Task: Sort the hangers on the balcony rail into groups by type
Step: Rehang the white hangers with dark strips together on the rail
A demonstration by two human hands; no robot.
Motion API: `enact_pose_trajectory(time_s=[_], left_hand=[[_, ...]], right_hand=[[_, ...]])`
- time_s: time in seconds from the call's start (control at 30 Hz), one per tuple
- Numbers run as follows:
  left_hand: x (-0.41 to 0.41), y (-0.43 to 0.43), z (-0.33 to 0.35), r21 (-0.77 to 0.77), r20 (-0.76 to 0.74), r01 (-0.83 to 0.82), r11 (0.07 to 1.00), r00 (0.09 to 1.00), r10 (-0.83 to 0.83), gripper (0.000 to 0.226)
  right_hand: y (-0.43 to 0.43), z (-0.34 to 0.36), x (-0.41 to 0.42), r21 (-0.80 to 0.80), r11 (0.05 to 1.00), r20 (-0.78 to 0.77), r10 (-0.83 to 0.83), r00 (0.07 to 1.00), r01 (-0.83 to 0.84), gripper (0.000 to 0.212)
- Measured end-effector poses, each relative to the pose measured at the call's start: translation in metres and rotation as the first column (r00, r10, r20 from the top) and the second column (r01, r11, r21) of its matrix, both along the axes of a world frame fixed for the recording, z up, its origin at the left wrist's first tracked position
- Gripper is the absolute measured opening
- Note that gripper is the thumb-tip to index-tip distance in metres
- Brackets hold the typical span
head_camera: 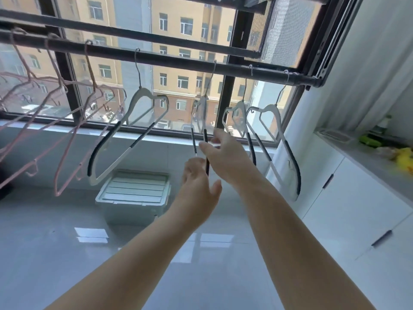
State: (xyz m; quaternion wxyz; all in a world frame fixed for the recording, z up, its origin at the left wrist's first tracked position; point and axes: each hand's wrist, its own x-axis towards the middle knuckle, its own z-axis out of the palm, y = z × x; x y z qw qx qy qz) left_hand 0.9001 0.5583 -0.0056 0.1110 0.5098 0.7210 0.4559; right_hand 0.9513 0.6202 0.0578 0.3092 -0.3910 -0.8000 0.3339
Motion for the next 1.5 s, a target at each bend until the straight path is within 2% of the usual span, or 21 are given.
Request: enact_pose_trajectory(time_s=[0.07, 0.13, 0.2, 0.27, 0.33, 0.4, 0.47, 0.53, 0.6, 0.7, 0.77, 0.83, 0.87, 0.97, 1.07, 1.2, 1.3, 1.33, 1.4, 1.47, 1.5], left_hand=[[0.005, -0.006, 0.009, 0.044, -0.1, -0.084, 0.996, 0.991, 0.088, 0.071], [0.011, -0.008, 0.027, 0.236, -0.21, -0.045, 0.971, 0.973, 0.096, 0.072], [0.021, -0.004, 0.048, 0.306, -0.249, 0.095, 0.947, 0.968, -0.017, 0.061], [0.034, 0.009, 0.062, 0.225, -0.162, 0.173, 0.959, 0.977, -0.139, 0.057], [0.041, 0.028, 0.067, 0.09, -0.015, 0.183, 0.979, 0.983, -0.182, 0.052], [0.044, 0.045, 0.067, 0.011, 0.064, 0.211, 0.977, 0.975, -0.211, 0.045], [0.041, 0.06, 0.068, -0.038, 0.064, 0.234, 0.971, 0.971, -0.232, 0.041], [0.036, 0.069, 0.075, -0.069, 0.08, 0.254, 0.965, 0.965, -0.248, 0.042], [0.034, 0.078, 0.081, -0.079, 0.175, 0.273, 0.959, 0.951, -0.257, 0.043], [0.032, 0.087, 0.076, -0.008, 0.342, 0.247, 0.969, 0.911, -0.229, 0.025], [0.037, 0.086, 0.062, -0.001, 0.384, 0.205, 0.979, 0.904, -0.189, 0.021], [0.046, 0.079, 0.04, 0.019, 0.391, 0.16, 0.987, 0.907, -0.154, 0.042], [0.051, 0.074, 0.028, 0.035, 0.393, 0.141, 0.989, 0.908, -0.143, 0.049], [0.051, 0.07, -0.008, 0.053, 0.414, 0.112, 0.992, 0.902, -0.124, 0.059], [0.032, 0.07, -0.038, -0.076, 0.218, 0.04, 0.996, 0.976, -0.022, 0.068], [-0.006, 0.064, -0.063, -0.281, 0.08, 0.0, 0.96, 0.997, 0.023, 0.071], [-0.035, 0.051, -0.074, -0.355, -0.16, -0.012, 0.935, 0.986, -0.048, 0.065], [-0.042, 0.045, -0.076, -0.404, -0.173, 0.027, 0.914, 0.979, -0.105, 0.057], [-0.049, 0.032, -0.081, -0.516, -0.025, 0.215, 0.829, 0.964, -0.265, 0.032], [-0.05, 0.022, -0.086, -0.499, 0.142, 0.34, 0.797, 0.94, -0.312, 0.018], [-0.051, 0.018, -0.087, -0.481, 0.171, 0.347, 0.805, 0.938, -0.303, 0.016]], right_hand=[[0.0, 0.004, 0.023, 0.29, 0.947, -0.087, -0.119, 0.989, 0.14, 0.044], [0.012, 0.0, 0.044, 0.374, 0.885, -0.162, -0.231, 0.959, 0.276, 0.047], [0.031, -0.012, 0.053, 0.154, 0.951, -0.045, -0.265, 0.963, 0.269, 0.057], [0.041, -0.026, 0.052, -0.094, 0.979, -0.004, -0.181, 0.983, 0.18, 0.055], [0.041, -0.037, 0.047, -0.119, 0.984, -0.103, -0.147, 0.984, 0.134, 0.036], [0.034, -0.039, 0.045, 0.006, 0.99, -0.167, -0.14, 0.976, 0.143, 0.018], [0.03, -0.038, 0.046, 0.051, 0.994, -0.292, -0.08, 0.953, 0.099, 0.028], [0.038, -0.03, 0.043, -0.015, 0.998, -0.367, -0.061, 0.928, 0.059, 0.039], [0.056, -0.019, 0.035, -0.206, 0.978, -0.492, -0.121, 0.862, 0.02, 0.025], [0.069, -0.016, 0.027, -0.3, 0.954, -0.515, -0.177, 0.838, 0.017, 0.034], [0.063, -0.029, 0.029, -0.309, 0.951, -0.428, -0.145, 0.892, 0.006, 0.024], [0.059, -0.053, 0.04, -0.278, 0.959, -0.286, -0.133, 0.949, 0.051, 0.014], [0.057, -0.067, 0.048, -0.268, 0.959, -0.256, -0.162, 0.953, 0.091, 0.018], [0.048, -0.099, 0.07, -0.293, 0.938, -0.329, -0.28, 0.902, 0.184, 0.026], [0.04, -0.119, 0.097, -0.385, 0.894, -0.364, -0.377, 0.852, 0.231, 0.018], [0.03, -0.132, 0.146, -0.37, 0.911, -0.312, -0.308, 0.899, 0.183, 0.016], [0.025, -0.136, 0.184, -0.398, 0.913, -0.291, -0.222, 0.931, 0.093, 0.009], [0.026, -0.136, 0.193, -0.4, 0.913, -0.284, -0.208, 0.936, 0.081, 0.009], [0.031, -0.137, 0.203, -0.369, 0.923, -0.26, -0.219, 0.94, 0.113, 0.008], [0.04, -0.143, 0.203, -0.307, 0.931, -0.238, -0.275, 0.932, 0.196, 0.005], [0.045, -0.148, 0.201, -0.273, 0.928, -0.208, -0.315, 0.926, 0.255, 0.003]])
